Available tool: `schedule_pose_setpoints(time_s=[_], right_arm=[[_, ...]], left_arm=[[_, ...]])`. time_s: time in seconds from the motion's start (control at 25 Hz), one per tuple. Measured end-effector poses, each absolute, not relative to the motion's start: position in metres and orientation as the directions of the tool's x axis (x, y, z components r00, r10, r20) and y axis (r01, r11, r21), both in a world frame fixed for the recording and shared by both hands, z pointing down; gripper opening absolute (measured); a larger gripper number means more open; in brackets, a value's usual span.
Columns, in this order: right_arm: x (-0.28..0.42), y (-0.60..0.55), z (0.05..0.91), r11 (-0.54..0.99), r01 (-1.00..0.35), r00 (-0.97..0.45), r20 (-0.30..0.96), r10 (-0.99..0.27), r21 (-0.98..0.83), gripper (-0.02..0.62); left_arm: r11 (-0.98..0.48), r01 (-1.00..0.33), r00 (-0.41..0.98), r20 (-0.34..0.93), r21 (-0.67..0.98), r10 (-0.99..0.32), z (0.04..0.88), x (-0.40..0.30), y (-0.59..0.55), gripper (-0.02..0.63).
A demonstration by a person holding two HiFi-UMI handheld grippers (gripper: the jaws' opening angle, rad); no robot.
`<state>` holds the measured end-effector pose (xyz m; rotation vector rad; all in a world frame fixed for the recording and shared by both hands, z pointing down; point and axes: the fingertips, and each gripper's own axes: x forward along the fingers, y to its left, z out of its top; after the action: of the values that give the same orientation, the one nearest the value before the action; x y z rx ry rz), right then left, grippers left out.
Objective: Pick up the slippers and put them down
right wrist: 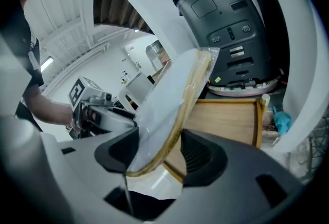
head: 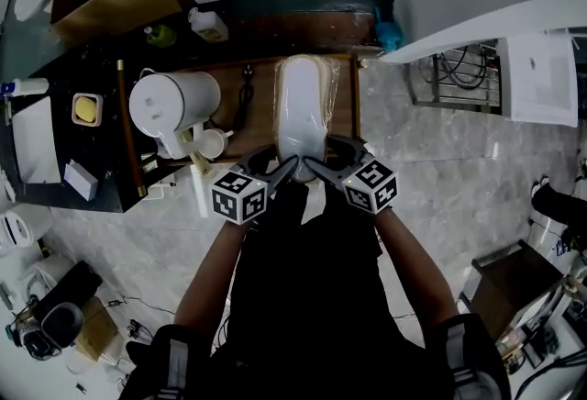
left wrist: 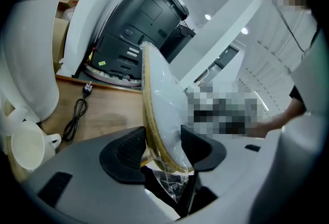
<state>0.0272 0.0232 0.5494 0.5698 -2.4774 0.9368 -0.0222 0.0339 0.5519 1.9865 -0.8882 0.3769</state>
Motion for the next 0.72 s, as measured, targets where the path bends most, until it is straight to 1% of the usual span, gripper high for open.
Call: schedule_pose_setpoints(time_s=[0.48,0.72], right_arm=[[0.018,0.016,0.606,0.636,-0.533,-0.805,0.566,-0.178,-0.559,0.259],[0.016,0.012,0.627,0.629,-0.534,-0.798,0.581,-0.157,-0.564,0.259]], left_arm=[[-0.273,-0.734,0.672,0.609,0.622,-0.421,0.606,-0.031,0.025,0.219],[-0.267,-0.733,0.674,0.618,0.625,-0.405,0.625,-0.033,0.022,0.219]])
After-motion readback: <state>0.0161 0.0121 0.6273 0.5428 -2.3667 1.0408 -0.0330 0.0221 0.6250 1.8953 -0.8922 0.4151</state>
